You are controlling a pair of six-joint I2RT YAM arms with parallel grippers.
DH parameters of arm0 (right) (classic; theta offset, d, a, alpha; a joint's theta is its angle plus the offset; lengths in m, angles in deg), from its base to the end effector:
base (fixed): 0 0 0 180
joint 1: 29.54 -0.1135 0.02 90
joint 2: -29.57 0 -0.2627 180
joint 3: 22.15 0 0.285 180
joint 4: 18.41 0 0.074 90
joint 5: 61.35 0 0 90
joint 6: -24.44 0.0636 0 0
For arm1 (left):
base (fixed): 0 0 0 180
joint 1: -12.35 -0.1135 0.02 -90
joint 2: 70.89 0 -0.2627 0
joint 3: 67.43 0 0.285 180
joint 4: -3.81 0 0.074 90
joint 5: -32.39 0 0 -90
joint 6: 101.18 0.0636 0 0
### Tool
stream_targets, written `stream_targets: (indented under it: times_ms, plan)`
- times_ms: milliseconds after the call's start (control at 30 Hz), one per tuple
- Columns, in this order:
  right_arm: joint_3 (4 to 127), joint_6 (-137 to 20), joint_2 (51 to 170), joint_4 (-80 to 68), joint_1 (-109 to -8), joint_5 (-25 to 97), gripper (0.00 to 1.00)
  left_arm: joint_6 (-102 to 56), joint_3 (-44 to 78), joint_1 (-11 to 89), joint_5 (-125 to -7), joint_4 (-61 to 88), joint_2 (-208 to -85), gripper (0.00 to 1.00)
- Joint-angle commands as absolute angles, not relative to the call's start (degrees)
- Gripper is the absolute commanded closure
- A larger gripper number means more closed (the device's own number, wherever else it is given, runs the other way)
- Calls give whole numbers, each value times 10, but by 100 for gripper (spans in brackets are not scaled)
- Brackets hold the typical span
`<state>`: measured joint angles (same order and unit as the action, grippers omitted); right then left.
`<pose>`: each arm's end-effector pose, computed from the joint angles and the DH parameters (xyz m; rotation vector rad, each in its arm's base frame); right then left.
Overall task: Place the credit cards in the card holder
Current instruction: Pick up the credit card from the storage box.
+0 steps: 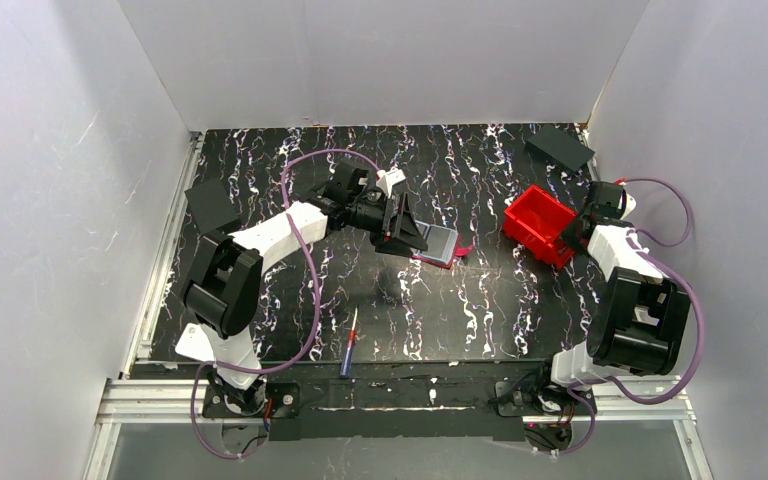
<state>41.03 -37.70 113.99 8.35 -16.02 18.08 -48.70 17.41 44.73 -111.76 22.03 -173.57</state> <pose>0.3390 -0.0935 0.1703 0.9242 2.2068 -0.1049 0.3430 -0.2786 0.2170 0.5048 2.3728 -1.6681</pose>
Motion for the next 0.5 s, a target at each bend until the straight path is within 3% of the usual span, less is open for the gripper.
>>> stream_targets:
  times_ms: [0, 100, 200, 467]
  plan:
    - [428, -400, 1125, 117, -155, 151, 99, -480, 176, 450, -1131, 226, -1731, 30]
    - [424, -407, 1131, 117, -154, 157, 99, -482, 176, 450, -1133, 226, -1732, 30]
    - [418, -409, 1134, 114, -153, 157, 90, -482, 176, 450, -1133, 224, -1732, 30]
    - [439, -421, 1136, 159, -153, 125, 79, -483, 175, 450, -1134, 223, -1734, 30]
